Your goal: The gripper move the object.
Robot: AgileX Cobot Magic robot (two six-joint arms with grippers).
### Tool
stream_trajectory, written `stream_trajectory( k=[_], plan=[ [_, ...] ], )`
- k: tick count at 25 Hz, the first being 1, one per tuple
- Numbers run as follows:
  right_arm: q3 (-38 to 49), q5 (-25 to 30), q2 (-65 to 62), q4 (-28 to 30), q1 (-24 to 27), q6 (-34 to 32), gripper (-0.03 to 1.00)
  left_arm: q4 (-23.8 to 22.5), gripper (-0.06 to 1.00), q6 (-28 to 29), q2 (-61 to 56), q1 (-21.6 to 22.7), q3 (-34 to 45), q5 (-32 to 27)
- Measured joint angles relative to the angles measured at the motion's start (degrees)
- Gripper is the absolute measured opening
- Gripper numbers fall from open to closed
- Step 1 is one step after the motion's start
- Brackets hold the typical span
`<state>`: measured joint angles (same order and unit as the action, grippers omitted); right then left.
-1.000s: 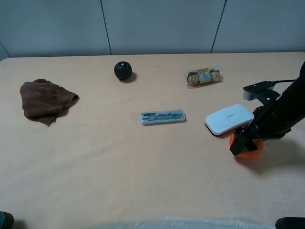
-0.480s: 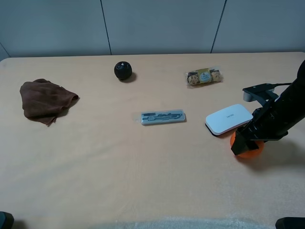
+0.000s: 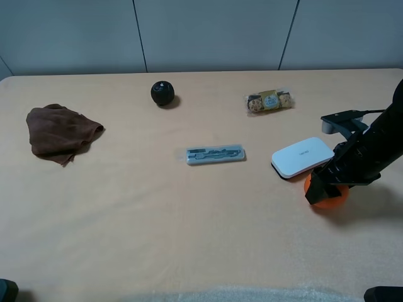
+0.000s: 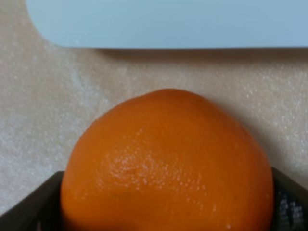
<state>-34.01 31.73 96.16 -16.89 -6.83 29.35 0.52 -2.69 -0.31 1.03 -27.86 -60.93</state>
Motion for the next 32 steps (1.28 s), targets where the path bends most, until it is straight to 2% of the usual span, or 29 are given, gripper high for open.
stream_trajectory(
  k=[6, 12, 24, 32],
  plan=[
    [0.0, 0.4, -2.9, 0.1, 0.0, -0.2, 0.56, 0.0, 0.85, 0.0, 0.0, 0.0, 0.0, 0.0],
    [-1.3, 3.9, -6.6, 0.2, 0.0, -2.2, 0.56, 0.0, 0.85, 0.0, 0.0, 0.0, 0.0, 0.0],
    [-11.8, 15.8, -8.1, 1.5, 0.0, -7.3, 0.56, 0.0, 0.85, 0.0, 0.0, 0.0, 0.0, 0.0],
    [-19.4, 21.6, -7.9, 2.3, 0.0, -13.7, 0.56, 0.0, 0.85, 0.0, 0.0, 0.0, 0.0, 0.0]
  ],
)
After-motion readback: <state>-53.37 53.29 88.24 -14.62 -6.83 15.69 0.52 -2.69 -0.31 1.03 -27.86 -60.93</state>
